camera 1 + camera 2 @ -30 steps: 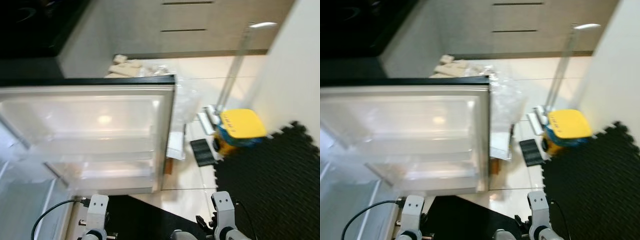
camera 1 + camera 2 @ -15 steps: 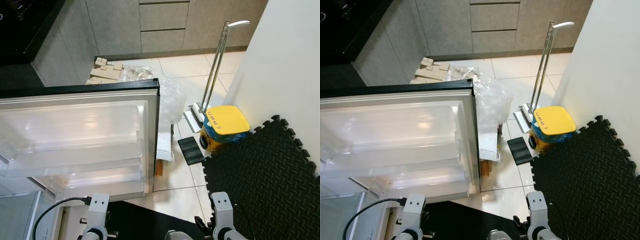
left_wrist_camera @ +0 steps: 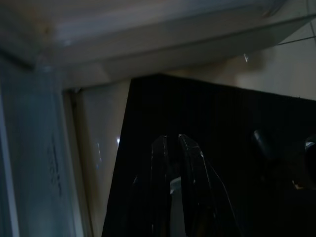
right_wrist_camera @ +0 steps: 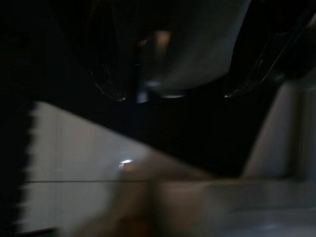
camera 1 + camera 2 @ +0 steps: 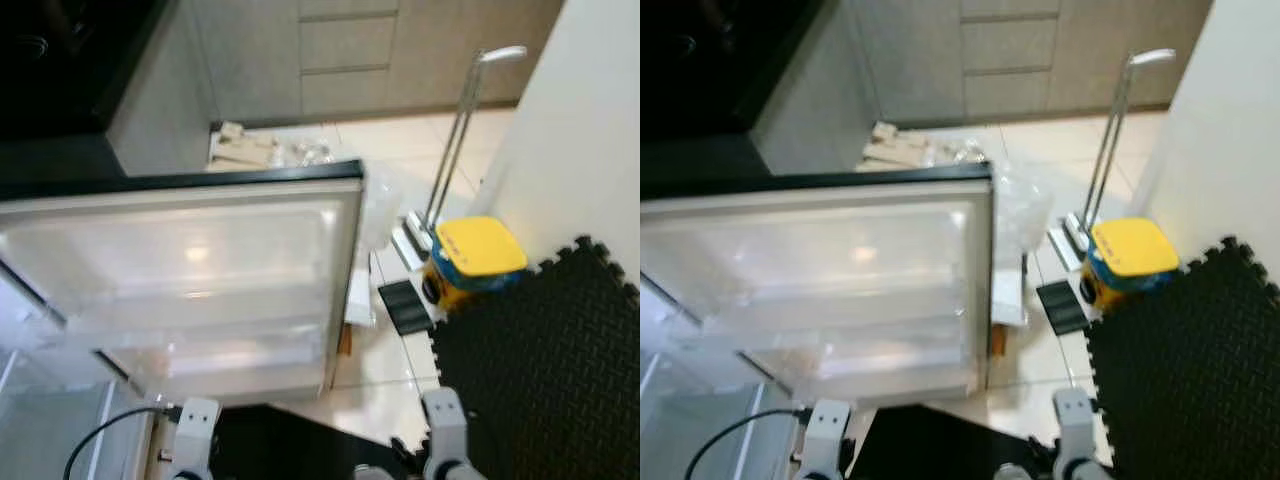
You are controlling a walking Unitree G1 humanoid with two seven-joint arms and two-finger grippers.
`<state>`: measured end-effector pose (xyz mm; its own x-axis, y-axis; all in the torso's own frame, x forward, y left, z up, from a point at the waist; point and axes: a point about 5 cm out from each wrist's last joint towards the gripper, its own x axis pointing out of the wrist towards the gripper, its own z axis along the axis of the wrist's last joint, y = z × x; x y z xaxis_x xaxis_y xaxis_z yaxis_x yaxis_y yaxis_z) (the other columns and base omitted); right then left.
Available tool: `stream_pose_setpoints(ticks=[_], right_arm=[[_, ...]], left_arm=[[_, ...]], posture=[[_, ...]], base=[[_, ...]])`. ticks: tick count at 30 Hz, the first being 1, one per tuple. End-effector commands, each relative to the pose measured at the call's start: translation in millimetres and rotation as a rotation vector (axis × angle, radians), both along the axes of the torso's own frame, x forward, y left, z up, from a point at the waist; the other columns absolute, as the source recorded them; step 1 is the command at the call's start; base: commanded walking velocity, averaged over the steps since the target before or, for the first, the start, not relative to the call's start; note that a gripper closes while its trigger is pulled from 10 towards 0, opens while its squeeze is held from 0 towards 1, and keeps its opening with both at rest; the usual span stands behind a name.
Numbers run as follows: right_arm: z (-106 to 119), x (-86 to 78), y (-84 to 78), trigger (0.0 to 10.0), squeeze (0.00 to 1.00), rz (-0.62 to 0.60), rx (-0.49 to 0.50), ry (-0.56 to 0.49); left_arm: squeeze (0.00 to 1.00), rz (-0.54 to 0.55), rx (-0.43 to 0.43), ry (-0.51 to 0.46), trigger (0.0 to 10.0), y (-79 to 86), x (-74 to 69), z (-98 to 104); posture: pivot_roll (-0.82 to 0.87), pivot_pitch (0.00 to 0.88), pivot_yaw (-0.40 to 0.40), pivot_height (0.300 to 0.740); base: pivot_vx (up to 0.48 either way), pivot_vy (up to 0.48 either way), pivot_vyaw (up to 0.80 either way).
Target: Restocking fridge
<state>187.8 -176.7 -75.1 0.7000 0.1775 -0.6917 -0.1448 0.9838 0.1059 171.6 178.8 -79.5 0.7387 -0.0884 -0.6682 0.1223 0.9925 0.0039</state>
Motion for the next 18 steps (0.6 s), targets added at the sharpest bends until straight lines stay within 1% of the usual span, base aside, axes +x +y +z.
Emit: stream_pose_setpoints(ticks=[1,4,6,7,8,9,10,11,12,14,15,16,17,18], right_arm=[[-2.3,-5.2,-6.3,10.0,0.00,-0.012,-0.015,0.019],[1.7,-1.8,-14.0,10.0,0.00,-0.031,-0.012,-0.018],[11.7,10.3,-19.3,10.0,0.00,-0.024,0.047,-0.092],[11.7,10.3,-19.3,10.0,0.00,-0.024,0.047,-0.092],[20.7,20.1,-14.5,10.0,0.00,0.051,0.120,-0.155],[25.2,24.6,-11.4,10.0,0.00,0.095,0.155,-0.181],[25.2,24.6,-11.4,10.0,0.00,0.095,0.155,-0.181],[38.5,35.5,-1.8,10.0,0.00,0.233,0.250,-0.242],[45.3,39.5,3.1,10.0,0.00,0.300,0.293,-0.266],[60.3,44.5,14.3,10.0,0.00,0.426,0.386,-0.301],[70.0,46.3,19.9,10.0,0.00,0.486,0.426,-0.322],[76.4,46.9,23.8,10.0,0.00,0.524,0.450,-0.335],[76.4,46.9,23.8,10.0,0.00,0.524,0.450,-0.335],[94.4,49.2,29.4,10.0,0.00,0.602,0.495,-0.362]], left_arm=[[0.00,-0.006,0.017,0.017,10.0,4.3,-5.8,-2.3],[0.00,-0.081,0.023,-0.035,10.0,0.3,3.1,3.4],[0.00,-0.129,0.013,-0.097,10.0,-2.1,12.3,10.4],[0.00,-0.129,0.013,-0.097,10.0,-2.1,12.3,10.4],[0.00,-0.145,-0.020,-0.146,10.0,-2.4,19.5,16.6],[0.00,-0.162,-0.037,-0.173,10.0,-2.7,23.0,20.2],[0.00,-0.162,-0.037,-0.173,10.0,-2.7,23.0,20.2],[0.00,-0.263,-0.088,-0.243,10.0,-6.6,28.4,29.5],[0.00,-0.311,-0.104,-0.275,10.0,-8.6,29.2,33.6],[0.00,-0.376,-0.150,-0.326,10.0,-11.6,29.4,41.0],[0.00,-0.385,-0.183,-0.351,10.0,-12.7,30.1,45.1],[0.00,-0.388,-0.204,-0.367,10.0,-13.2,30.6,47.7],[0.00,-0.388,-0.204,-0.367,10.0,-13.2,30.6,47.7],[0.00,-0.410,-0.251,-0.384,10.0,-15.4,31.5,52.9]], posture=[[-0.17,0.108,0.046,0.721],[-0.17,0.107,0.052,0.721],[-0.17,0.108,0.056,0.721],[-0.17,0.108,0.056,0.721],[-0.17,0.108,0.057,0.721],[-0.17,0.108,0.057,0.721],[-0.17,0.108,0.057,0.721],[-0.17,0.111,0.059,0.721],[-0.17,0.112,0.060,0.721],[-0.17,0.116,0.061,0.721],[-0.17,0.116,0.061,0.721],[-0.17,0.116,0.061,0.721],[-0.17,0.116,0.061,0.721],[-0.17,0.118,0.059,0.721]], base=[[0.000,0.000,0.00],[0.000,0.000,0.00],[0.000,0.000,0.00],[0.000,0.000,0.00],[0.000,0.000,0.00],[0.000,0.000,0.00],[0.000,0.000,0.00],[0.000,0.000,0.00],[0.000,0.000,0.00],[0.000,0.000,0.00],[0.000,0.000,0.00],[0.000,0.000,0.00],[0.000,0.000,0.00],[0.000,0.000,0.00]])
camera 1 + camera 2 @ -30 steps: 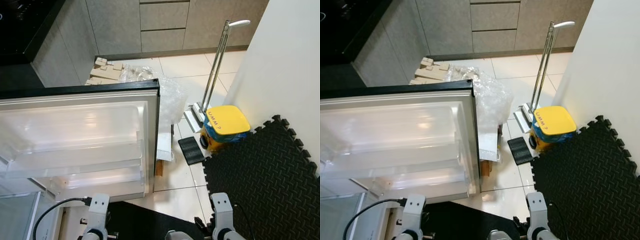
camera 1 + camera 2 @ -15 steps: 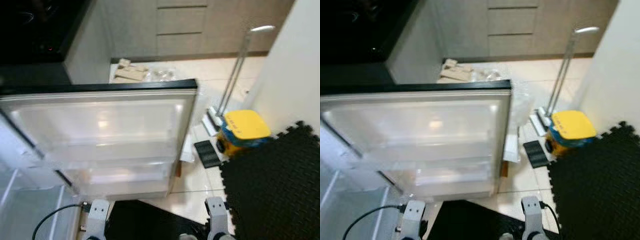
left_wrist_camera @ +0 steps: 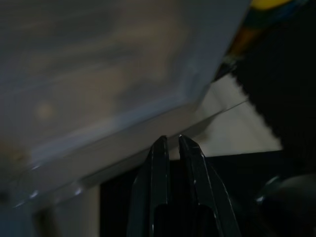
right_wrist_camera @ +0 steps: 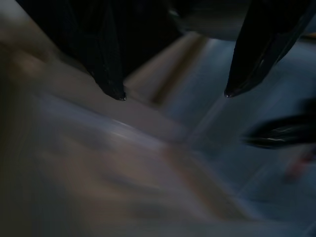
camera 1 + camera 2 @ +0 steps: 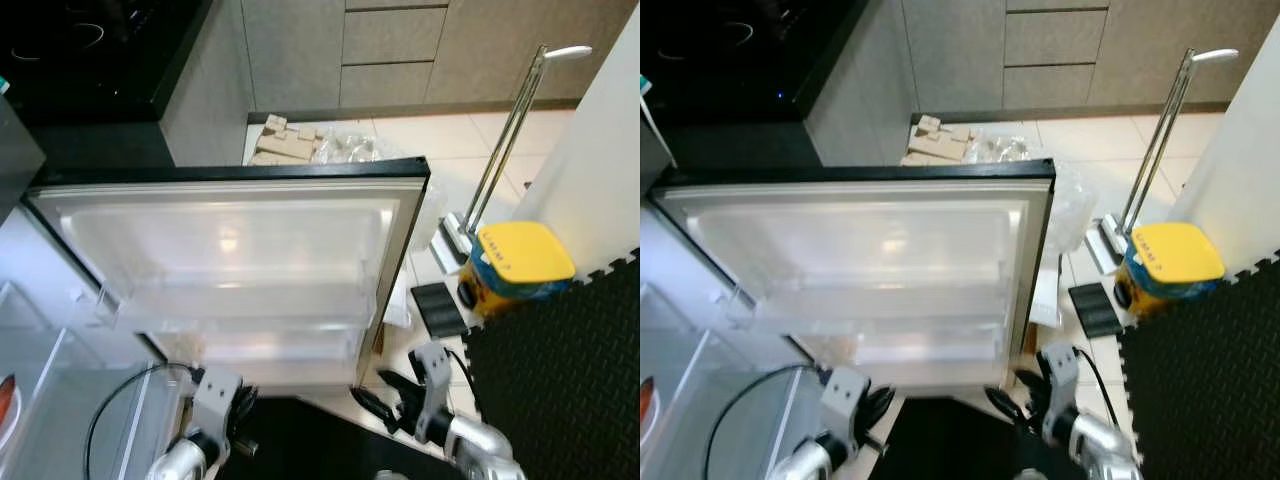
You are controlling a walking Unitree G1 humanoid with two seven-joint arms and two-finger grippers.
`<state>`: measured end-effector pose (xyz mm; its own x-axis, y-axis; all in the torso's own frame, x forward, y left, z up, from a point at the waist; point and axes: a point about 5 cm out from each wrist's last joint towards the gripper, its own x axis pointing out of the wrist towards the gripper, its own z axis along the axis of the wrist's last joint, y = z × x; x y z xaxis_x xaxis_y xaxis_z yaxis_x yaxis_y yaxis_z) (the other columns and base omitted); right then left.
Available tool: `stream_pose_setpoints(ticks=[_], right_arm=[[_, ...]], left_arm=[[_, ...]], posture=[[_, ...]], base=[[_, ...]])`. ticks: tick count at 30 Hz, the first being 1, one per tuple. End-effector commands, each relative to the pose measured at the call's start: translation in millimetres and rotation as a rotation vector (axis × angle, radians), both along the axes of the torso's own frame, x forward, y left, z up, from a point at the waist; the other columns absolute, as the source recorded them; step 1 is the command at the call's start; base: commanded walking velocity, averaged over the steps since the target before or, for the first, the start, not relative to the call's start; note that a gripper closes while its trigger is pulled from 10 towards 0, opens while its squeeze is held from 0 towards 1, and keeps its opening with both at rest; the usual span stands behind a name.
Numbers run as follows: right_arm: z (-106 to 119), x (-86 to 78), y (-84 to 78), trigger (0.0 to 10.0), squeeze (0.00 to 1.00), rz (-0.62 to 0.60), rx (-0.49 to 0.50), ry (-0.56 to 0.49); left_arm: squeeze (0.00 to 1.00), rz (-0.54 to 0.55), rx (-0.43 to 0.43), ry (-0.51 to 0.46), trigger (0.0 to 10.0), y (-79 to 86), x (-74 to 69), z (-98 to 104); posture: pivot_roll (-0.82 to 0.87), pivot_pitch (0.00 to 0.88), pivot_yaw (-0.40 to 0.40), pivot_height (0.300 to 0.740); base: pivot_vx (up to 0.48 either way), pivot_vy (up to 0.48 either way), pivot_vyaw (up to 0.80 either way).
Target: Restocking fridge
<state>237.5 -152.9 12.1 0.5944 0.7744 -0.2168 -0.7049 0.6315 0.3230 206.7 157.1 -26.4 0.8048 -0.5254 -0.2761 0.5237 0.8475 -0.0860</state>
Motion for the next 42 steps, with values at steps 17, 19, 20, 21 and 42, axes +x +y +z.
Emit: stream_pose_setpoints(ticks=[17,19,20,21,42], right_arm=[[160.5,32.7,22.7,10.0,0.00,0.405,-0.205,-0.467],[160.6,34.7,22.4,10.0,0.00,0.404,-0.237,-0.480],[161.1,35.0,21.9,10.0,0.00,0.406,-0.279,-0.484],[161.1,35.0,21.9,10.0,0.00,0.406,-0.279,-0.484],[138.9,72.8,8.6,10.0,0.00,0.217,-0.683,-0.578]], left_arm=[[0.00,-0.360,-0.157,-0.154,10.0,-21.3,-1.0,75.6],[0.00,-0.358,-0.156,-0.157,10.0,-20.9,-1.0,76.5],[0.00,-0.367,-0.151,-0.146,10.0,-20.0,-2.2,76.8],[0.00,-0.367,-0.151,-0.146,10.0,-20.0,-2.2,76.8],[0.00,-0.423,-0.122,-0.266,10.0,-20.1,-2.6,110.9]], posture=[[-0.18,0.130,0.054,0.721],[-0.18,0.129,0.052,0.721],[-0.18,0.129,0.051,0.721],[-0.18,0.129,0.051,0.721],[-0.16,0.139,0.055,0.721]], base=[[0.000,0.000,0.00],[0.000,0.000,0.00],[0.000,0.000,0.00],[0.000,0.000,0.00],[0.000,0.000,0.00]])
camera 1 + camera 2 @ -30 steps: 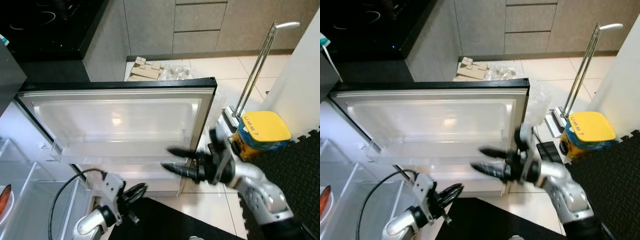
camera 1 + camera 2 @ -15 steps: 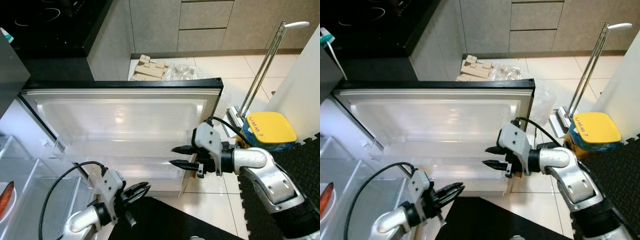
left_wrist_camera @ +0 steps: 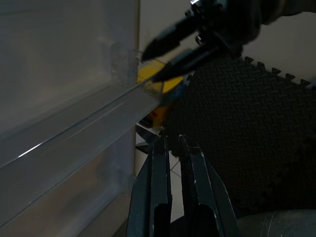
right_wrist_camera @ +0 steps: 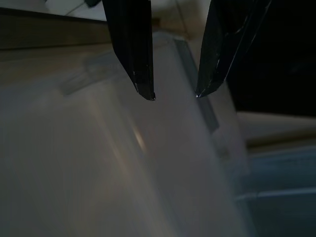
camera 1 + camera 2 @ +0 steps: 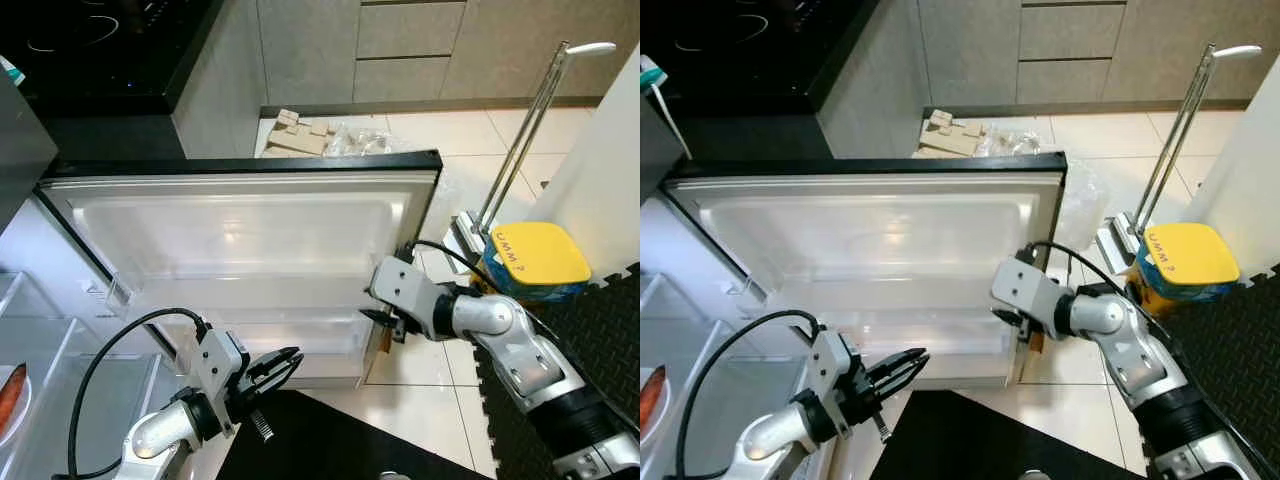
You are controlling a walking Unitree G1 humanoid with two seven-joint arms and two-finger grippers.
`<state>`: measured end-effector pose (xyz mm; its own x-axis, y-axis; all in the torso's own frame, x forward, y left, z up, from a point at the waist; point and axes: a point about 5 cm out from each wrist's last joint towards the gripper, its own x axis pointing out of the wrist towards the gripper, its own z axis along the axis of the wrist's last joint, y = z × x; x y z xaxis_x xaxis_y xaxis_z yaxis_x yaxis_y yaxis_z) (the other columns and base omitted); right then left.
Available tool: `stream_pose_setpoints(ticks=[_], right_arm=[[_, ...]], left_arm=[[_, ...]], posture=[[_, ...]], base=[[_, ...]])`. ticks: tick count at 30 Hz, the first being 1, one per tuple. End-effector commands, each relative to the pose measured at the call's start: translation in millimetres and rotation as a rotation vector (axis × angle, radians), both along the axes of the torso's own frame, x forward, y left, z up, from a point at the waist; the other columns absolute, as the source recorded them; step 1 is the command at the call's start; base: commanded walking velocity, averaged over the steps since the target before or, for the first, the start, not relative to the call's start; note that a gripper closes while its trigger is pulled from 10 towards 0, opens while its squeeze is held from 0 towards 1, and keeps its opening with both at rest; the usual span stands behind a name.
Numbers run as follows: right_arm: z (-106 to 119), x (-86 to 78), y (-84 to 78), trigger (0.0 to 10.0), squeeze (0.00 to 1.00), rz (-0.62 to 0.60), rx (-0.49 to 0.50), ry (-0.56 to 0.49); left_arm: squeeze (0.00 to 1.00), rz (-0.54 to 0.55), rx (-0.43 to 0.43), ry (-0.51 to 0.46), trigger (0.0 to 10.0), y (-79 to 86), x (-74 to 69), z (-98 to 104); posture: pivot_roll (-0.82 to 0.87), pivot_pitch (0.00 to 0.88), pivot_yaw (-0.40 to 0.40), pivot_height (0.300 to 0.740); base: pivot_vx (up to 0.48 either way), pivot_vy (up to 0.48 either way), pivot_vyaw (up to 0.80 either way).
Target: Restocking fridge
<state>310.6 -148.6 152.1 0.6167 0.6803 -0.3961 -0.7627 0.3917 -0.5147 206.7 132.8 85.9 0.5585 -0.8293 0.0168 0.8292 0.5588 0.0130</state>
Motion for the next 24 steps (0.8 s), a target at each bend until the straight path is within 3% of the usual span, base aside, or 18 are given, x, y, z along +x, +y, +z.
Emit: stream_pose_setpoints(ticks=[1,10,17,24], right_arm=[[0.4,0.5,6.4,10.0,0.00,0.020,0.026,-0.006],[17.6,0.7,21.0,10.0,0.00,0.088,0.206,0.011],[8.5,8.7,11.7,10.0,0.00,0.048,0.123,-0.022],[-5.8,9.2,7.6,10.0,0.00,0.046,0.044,-0.020]], left_arm=[[0.00,-0.016,0.021,0.015,10.0,4.0,-2.7,-0.7],[0.00,-0.030,0.025,0.018,10.0,2.1,0.1,2.7],[0.00,-0.036,0.027,0.020,10.0,2.7,4.9,1.7],[0.00,-0.029,0.075,0.076,10.0,24.0,10.9,-24.7]], posture=[[-0.16,0.141,0.057,0.721],[-0.16,0.148,0.064,0.721],[-0.16,0.151,0.063,0.721],[-0.15,0.155,0.058,0.721]], base=[[0.000,0.000,0.00],[0.000,0.000,0.00],[0.000,0.000,0.00],[0.000,0.000,0.00]])
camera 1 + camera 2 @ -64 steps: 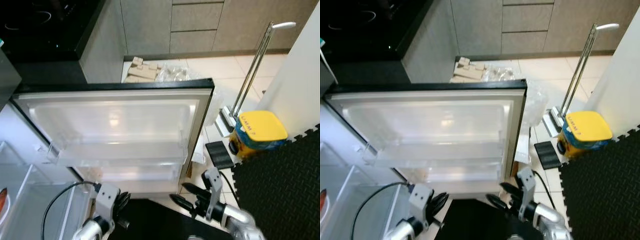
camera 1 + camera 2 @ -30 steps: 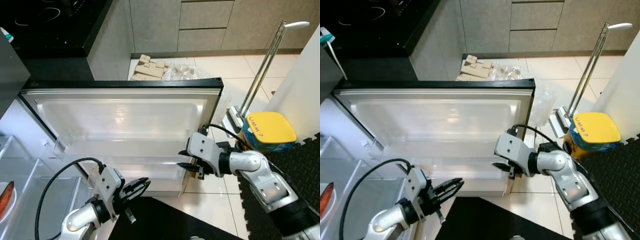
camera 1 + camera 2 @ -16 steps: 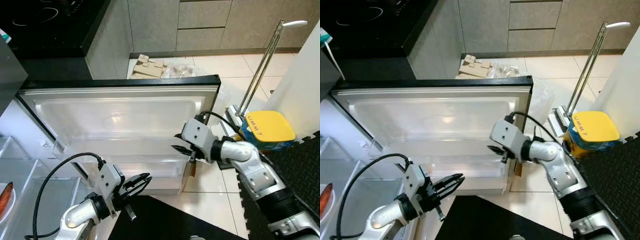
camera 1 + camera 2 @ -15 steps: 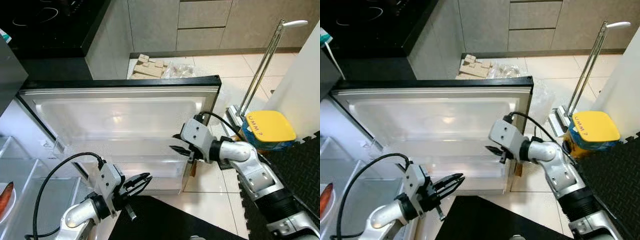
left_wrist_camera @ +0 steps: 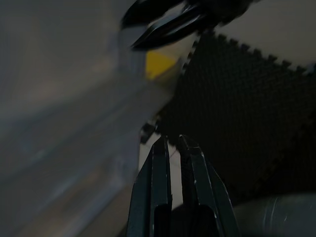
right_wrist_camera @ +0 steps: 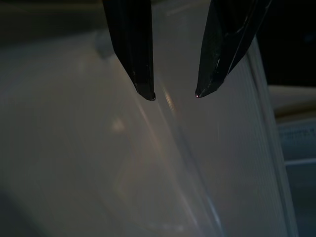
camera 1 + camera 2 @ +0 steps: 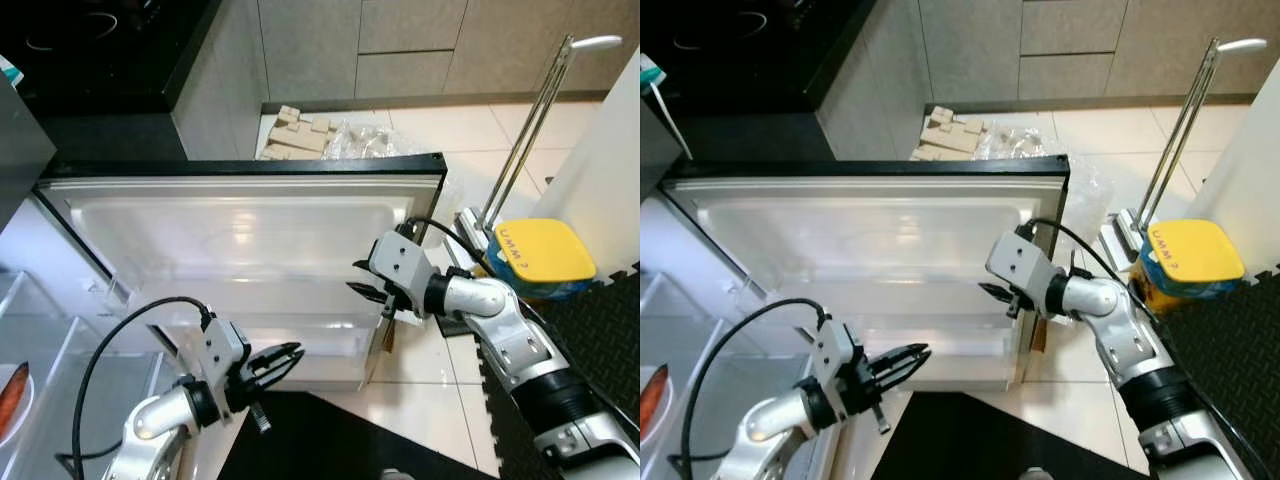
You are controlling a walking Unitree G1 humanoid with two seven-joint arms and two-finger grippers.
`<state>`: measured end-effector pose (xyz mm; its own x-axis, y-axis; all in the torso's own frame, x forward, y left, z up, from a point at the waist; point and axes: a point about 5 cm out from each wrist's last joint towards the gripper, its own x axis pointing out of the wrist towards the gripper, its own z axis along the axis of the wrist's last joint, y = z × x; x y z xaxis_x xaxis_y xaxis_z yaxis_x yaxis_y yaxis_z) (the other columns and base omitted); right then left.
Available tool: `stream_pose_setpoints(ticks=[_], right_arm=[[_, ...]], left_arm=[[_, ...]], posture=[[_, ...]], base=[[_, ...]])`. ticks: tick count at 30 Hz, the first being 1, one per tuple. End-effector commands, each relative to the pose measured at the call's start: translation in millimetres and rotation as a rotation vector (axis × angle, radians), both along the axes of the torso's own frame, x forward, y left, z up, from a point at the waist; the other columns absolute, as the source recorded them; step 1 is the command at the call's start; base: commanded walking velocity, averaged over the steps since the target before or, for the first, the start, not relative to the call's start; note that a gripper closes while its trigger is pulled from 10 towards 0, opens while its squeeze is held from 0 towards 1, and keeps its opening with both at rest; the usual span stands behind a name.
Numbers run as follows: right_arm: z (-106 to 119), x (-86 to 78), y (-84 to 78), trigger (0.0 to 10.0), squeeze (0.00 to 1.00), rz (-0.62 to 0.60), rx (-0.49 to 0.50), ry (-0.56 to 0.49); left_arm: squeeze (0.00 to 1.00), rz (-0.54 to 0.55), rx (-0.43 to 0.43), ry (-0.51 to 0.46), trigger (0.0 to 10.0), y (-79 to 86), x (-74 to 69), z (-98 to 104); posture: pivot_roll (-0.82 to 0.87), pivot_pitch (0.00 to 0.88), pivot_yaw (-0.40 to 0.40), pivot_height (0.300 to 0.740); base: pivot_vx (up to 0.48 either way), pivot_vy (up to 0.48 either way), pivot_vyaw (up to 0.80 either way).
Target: Restocking fridge
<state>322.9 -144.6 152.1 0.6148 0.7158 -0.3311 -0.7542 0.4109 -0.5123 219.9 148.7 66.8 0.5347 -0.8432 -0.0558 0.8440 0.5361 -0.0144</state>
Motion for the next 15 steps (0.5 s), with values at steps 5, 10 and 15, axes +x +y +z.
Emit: stream_pose_setpoints(ticks=[5,10,15], right_arm=[[-11.4,-5.6,6.3,10.0,0.00,0.042,-0.040,0.012],[-21.0,-6.8,10.7,10.0,0.00,0.047,-0.037,0.010],[-31.0,-10.2,13.4,10.0,0.00,0.072,-0.047,0.038]], left_arm=[[0.00,0.012,0.048,0.047,10.0,14.2,0.4,-21.9],[0.00,0.028,0.076,0.101,10.0,16.5,4.1,-44.2],[0.00,0.022,0.085,0.108,10.0,18.8,6.1,-50.9]], posture=[[-0.15,0.157,0.058,0.721],[-0.15,0.156,0.061,0.721],[-0.15,0.155,0.063,0.721]], base=[[0.000,0.000,0.00],[0.000,0.000,0.00],[0.000,0.000,0.00]])
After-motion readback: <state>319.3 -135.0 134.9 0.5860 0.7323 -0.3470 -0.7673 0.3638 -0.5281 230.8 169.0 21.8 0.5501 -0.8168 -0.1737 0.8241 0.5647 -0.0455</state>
